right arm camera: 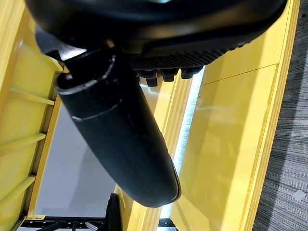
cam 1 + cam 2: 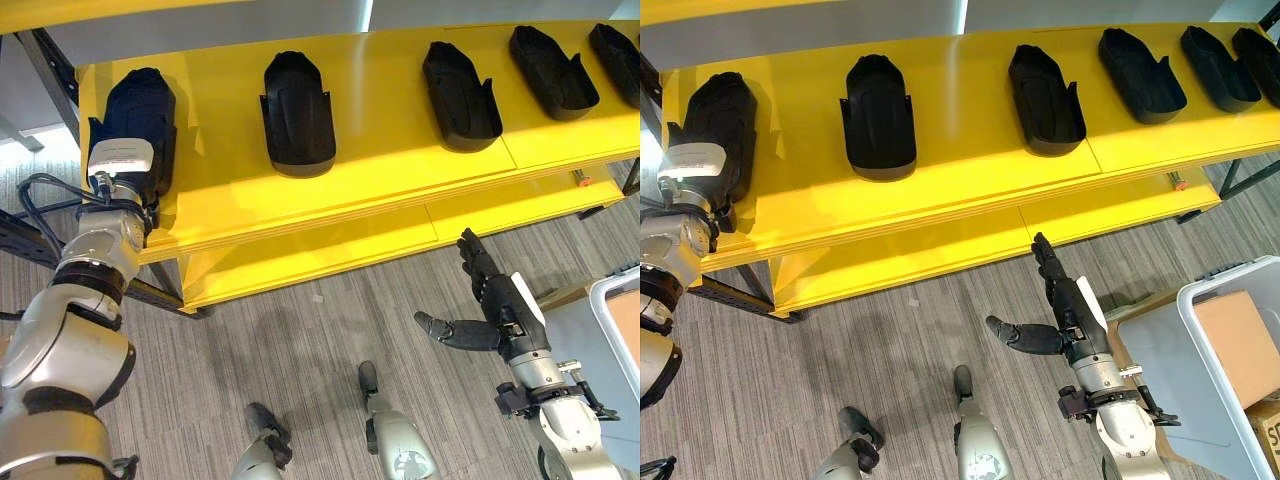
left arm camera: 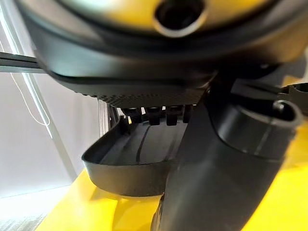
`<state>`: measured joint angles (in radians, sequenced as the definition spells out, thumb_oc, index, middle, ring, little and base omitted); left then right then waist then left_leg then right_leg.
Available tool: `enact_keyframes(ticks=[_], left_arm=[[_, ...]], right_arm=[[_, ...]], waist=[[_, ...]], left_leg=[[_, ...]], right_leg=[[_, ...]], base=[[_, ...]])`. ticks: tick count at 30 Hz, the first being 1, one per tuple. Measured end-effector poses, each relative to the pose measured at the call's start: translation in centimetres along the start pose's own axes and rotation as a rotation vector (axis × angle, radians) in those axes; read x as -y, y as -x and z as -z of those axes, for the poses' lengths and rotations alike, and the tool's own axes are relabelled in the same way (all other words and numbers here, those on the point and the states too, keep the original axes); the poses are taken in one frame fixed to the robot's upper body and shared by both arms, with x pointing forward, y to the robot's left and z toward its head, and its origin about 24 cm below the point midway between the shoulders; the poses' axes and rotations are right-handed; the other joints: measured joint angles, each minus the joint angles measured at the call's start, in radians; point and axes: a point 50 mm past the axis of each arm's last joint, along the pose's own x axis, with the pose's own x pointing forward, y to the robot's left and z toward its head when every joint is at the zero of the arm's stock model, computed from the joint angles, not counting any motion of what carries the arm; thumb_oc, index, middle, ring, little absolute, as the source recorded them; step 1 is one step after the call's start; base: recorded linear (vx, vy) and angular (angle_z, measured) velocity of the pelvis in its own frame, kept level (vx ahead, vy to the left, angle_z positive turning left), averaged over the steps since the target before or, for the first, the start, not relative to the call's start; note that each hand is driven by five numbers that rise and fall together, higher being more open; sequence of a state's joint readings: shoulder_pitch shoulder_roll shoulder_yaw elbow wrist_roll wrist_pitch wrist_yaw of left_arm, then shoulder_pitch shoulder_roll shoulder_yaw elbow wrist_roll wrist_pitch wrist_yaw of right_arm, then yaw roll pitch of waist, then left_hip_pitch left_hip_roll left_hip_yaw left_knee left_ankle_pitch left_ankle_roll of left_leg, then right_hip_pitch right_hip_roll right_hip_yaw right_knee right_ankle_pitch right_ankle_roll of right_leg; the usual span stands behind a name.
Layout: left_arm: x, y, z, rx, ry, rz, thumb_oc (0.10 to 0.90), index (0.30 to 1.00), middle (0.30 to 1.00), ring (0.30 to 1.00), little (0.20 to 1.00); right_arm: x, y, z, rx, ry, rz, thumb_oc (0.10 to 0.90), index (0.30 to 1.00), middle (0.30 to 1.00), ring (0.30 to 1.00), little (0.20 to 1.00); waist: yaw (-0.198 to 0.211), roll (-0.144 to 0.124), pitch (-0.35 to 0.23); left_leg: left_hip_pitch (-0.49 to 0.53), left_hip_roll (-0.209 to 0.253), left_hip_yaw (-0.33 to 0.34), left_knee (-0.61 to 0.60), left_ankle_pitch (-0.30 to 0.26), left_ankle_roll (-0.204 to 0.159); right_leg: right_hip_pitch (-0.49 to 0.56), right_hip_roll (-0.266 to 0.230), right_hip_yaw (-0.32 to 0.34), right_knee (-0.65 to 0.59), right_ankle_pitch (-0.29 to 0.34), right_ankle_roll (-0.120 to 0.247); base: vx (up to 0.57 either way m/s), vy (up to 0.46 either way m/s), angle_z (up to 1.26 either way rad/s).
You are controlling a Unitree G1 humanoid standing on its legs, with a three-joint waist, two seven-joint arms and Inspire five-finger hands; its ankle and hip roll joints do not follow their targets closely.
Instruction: Move parts from the plastic box to the shelf.
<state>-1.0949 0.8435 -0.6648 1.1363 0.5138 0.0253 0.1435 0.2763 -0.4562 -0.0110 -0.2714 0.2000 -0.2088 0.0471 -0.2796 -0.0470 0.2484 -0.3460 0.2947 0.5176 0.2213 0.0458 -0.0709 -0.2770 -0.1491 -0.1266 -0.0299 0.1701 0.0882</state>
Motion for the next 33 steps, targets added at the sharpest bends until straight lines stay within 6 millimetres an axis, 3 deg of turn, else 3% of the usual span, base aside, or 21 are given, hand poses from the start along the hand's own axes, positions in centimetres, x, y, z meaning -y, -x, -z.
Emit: enact_keyframes(ticks=[22, 33], left_arm=[[0.8, 0.0, -0.1, -0.008, -0.003, 0.023, 0.900, 1.000, 1.000, 1.000, 1.000], [1.0, 0.0, -0.6, 0.007, -0.020, 0.032, 0.900, 1.000, 1.000, 1.000, 1.000]], right_arm=[[0.0, 0.0, 0.0, -0.003, 0.000, 0.000, 0.900, 1.000, 1.000, 1.000, 1.000], [-0.2, 0.2, 0.2, -0.013, -0.004, -0.005, 0.900, 1.000, 1.000, 1.000, 1.000]], waist=[[-0.019, -0.001, -0.005], [-0.018, -0.015, -0.030]], left_leg=[[0.012, 0.000, 0.025, 0.001, 0.000, 0.000], [0.002, 0.001, 0.025, 0.003, -0.001, 0.001]], right_leg=[[-0.016, 0.000, 0.034, 0.014, 0.000, -0.001], [-0.030, -0.001, 0.035, 0.021, 0.000, 0.000]], base=[[0.00, -0.004, -0.03], [0.00, 0.000, 0.00]])
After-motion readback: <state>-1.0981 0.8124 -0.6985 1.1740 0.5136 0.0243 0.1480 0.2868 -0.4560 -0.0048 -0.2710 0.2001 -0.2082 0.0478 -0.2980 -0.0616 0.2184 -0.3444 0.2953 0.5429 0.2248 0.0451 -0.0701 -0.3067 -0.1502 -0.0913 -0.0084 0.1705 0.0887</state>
